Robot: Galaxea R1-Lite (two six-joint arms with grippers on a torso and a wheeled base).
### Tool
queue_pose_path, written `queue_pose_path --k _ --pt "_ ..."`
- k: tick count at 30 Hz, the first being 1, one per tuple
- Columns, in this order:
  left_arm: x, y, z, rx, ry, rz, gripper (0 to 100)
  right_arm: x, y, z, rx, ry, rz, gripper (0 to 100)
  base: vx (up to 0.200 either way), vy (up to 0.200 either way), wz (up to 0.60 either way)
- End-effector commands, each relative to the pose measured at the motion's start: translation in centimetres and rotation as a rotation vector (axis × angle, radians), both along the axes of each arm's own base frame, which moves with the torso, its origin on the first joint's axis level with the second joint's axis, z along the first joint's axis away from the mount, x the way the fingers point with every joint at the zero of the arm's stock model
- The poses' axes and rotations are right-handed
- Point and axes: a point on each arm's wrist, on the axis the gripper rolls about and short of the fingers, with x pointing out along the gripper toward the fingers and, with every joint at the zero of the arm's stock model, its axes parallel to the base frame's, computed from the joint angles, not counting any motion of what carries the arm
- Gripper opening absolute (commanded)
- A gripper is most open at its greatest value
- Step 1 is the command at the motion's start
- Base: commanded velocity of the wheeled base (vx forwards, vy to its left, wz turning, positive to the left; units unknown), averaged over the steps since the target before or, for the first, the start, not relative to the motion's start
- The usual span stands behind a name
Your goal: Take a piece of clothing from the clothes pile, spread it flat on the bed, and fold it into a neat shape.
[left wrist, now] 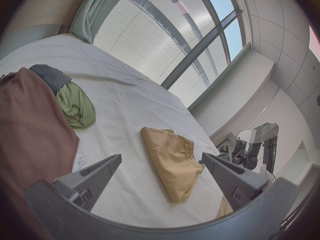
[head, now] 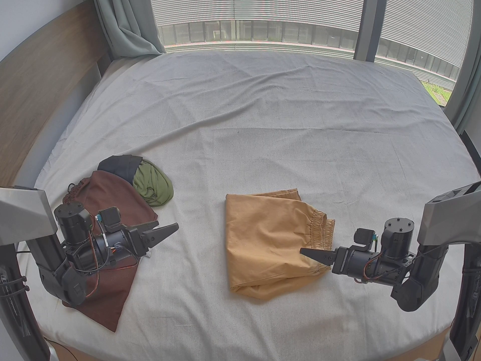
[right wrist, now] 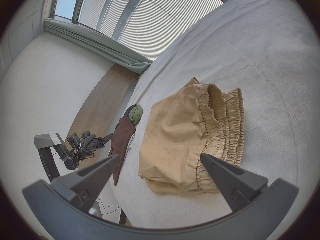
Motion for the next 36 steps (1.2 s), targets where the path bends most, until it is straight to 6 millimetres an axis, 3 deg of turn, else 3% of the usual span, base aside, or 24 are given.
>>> queue_pose_path --k 1,6,15,24,29,36 --pt "0.0 0.1 -0.8 0.007 0.024 0.006 100 -0.1 0.0 -1.3 -0.016 0.042 0.0 100 0.0 0.0 0.0" --pt "0.0 -0.1 -1.0 0.03 0.008 -0.011 100 -0.2 -0.1 -2.5 -0.031 0.081 -0.001 100 0.0 0.0 0.0" --pt "0.1 0.0 -0.9 0.031 0.003 -0.008 100 -0.1 -0.3 -2.9 -0.044 0.091 -0.025 100 0.0 0.0 0.0" --pt "0.0 -0.1 -0.9 0.032 0.001 -0.011 100 -0.6 -1.7 -0.6 -0.037 0.035 -0.062 100 0.0 0.0 0.0" --pt "0.0 -0.1 -1.0 0.033 0.003 -0.013 100 0.2 -3.1 -0.7 -0.055 0.011 -0.106 100 0.0 0.0 0.0" --pt "0.1 -0.1 -1.0 0.033 0.005 -0.013 100 0.3 -3.3 -1.5 -0.068 0.029 -0.108 100 0.0 0.0 0.0"
